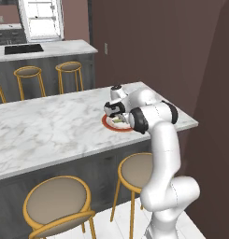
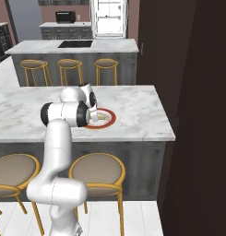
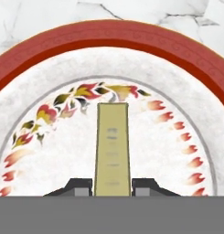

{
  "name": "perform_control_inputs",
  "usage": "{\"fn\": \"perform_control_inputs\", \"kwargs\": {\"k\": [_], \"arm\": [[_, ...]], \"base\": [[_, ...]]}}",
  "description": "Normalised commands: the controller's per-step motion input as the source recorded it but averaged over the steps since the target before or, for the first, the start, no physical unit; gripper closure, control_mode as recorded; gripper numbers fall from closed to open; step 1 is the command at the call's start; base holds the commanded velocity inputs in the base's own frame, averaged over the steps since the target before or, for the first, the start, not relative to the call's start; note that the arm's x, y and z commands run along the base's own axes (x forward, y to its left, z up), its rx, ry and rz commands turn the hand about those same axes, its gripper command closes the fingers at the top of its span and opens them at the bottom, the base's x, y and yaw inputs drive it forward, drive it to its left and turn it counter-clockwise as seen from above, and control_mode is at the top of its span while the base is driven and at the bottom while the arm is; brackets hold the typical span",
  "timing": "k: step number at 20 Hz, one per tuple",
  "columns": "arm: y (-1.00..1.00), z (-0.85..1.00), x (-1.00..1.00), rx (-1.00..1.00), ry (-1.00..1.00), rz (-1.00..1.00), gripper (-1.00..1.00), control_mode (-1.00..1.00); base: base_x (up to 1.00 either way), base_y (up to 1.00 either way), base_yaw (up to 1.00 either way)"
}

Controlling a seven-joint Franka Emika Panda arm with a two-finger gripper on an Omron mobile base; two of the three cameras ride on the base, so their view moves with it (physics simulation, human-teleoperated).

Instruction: Retrieve the butter from the fridge and place it on a plate on the dining table. Then retrieve the butter knife by the fridge and place it near the plate.

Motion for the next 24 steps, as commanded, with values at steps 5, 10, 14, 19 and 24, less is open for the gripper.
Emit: {"fn": "perform_control_inputs", "kwargs": {"k": [5,10,14,19,24], "arm": [[0.0,-0.1,0.0,0.04,0.0,0.0,1.0,-1.0],[0.0,-0.08,0.0,0.03,0.0,0.0,-1.0,-1.0],[0.0,-0.02,0.0,0.0,0.0,0.0,-1.0,-1.0],[0.0,0.01,0.0,0.0,0.0,0.0,-1.0,-1.0],[0.0,0.23,-0.01,-0.06,0.01,-0.03,-1.0,-1.0]], "base": [[0.0,0.0,0.0],[0.0,0.0,0.0],[0.0,0.0,0.0],[0.0,0.0,0.0],[0.0,0.0,0.0]]}}
